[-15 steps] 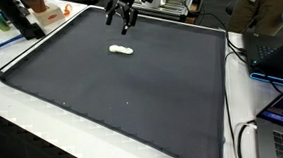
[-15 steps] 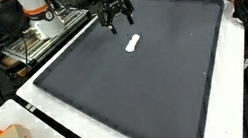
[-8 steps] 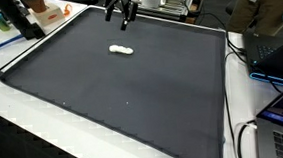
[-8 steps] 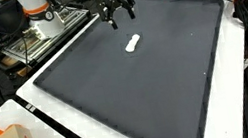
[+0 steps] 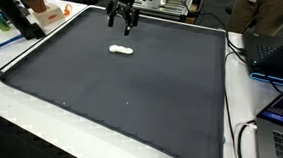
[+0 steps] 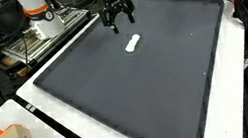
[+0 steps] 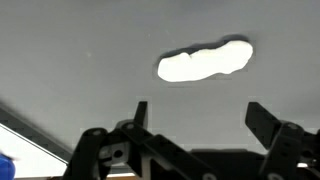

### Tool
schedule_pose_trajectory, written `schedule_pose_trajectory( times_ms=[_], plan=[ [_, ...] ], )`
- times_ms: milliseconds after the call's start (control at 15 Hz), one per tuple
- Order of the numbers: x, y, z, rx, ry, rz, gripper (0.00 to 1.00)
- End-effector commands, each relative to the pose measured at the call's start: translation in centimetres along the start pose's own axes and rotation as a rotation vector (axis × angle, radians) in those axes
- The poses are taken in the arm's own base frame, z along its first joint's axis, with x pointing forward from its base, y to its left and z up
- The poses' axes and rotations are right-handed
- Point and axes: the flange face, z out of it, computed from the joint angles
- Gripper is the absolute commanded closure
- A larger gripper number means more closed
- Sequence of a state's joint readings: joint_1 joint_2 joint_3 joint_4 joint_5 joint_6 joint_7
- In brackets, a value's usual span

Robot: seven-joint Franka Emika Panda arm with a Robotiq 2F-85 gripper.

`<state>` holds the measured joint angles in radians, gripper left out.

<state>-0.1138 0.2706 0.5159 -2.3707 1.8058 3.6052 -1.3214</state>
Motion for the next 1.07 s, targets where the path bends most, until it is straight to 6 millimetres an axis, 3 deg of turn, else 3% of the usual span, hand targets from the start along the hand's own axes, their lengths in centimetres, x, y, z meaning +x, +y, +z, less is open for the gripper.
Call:
schedule_pose_trajectory(
  times_ms=[0,333,667,733,867,1000],
  plan=[
    [1.5,0.6,1.2,0.038,-0.037,0.020,0.00],
    [3.7,0.1,0.9,0.092,-0.105,0.031,0.00],
    [8.7,0.8,-2.5,0.041,-0.140,0.041,0.00],
    [7.4,0.5,-2.0,0.046,-0.105,0.033,0.00],
    [8.9,0.9,-2.7,0.035,-0.099,0.040,0.00],
    [9.1,0.9,-2.6,0.038,-0.100,0.041,0.00]
  ],
)
